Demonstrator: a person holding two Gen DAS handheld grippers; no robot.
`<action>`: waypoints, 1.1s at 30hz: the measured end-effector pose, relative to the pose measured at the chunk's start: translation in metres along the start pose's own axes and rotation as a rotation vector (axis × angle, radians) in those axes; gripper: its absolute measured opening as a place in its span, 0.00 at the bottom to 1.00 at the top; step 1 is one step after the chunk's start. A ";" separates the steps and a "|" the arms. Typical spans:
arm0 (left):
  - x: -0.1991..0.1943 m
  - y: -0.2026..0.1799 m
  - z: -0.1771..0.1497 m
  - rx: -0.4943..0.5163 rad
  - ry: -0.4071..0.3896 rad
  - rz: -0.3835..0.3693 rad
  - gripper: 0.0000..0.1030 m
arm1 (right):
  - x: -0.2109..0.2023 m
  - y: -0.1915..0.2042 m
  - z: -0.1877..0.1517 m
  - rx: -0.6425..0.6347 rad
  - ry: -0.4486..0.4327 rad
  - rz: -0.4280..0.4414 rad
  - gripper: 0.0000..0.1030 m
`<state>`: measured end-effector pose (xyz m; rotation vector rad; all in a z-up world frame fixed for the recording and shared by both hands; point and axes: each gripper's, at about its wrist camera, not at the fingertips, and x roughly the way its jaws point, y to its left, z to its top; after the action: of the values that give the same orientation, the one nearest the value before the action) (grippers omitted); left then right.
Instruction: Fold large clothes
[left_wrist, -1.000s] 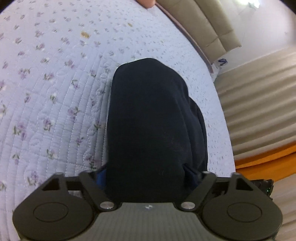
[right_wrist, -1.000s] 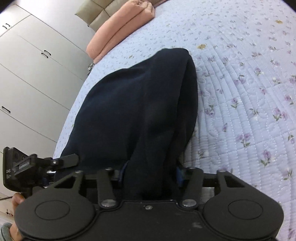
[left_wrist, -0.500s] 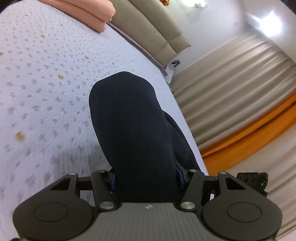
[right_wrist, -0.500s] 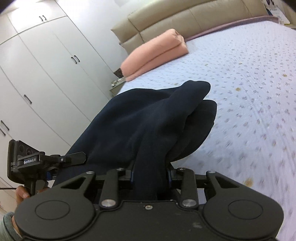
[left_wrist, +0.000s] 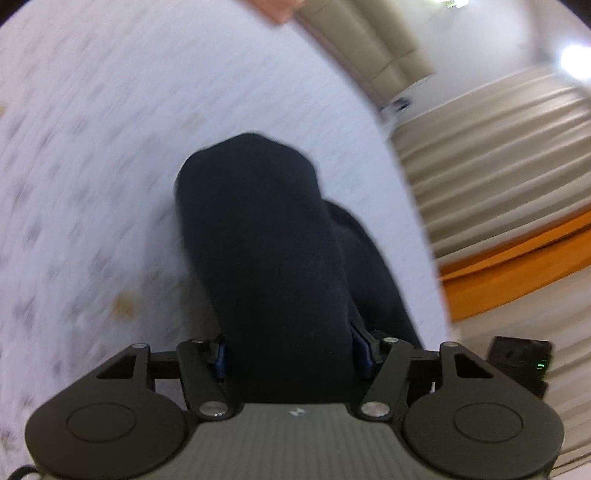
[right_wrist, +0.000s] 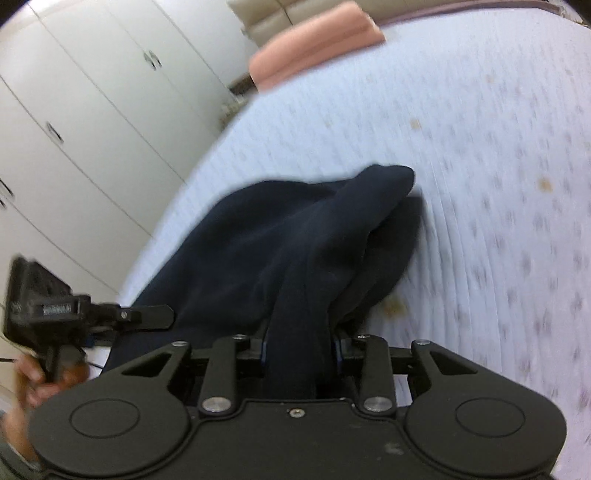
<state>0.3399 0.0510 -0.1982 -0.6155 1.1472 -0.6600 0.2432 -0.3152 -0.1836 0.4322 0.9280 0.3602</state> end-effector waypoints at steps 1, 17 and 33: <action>0.004 0.010 -0.007 -0.002 -0.009 0.015 0.65 | 0.002 -0.001 -0.007 -0.004 -0.009 0.007 0.39; -0.087 -0.049 -0.098 0.089 -0.338 0.213 0.66 | -0.090 0.021 -0.026 -0.011 -0.292 -0.157 0.83; -0.009 -0.130 -0.172 0.616 -0.327 0.507 0.61 | 0.098 0.115 0.060 -0.506 -0.107 -0.074 0.07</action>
<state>0.1539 -0.0461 -0.1477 0.0984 0.6933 -0.4170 0.3341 -0.1825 -0.1618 -0.0465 0.7141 0.4830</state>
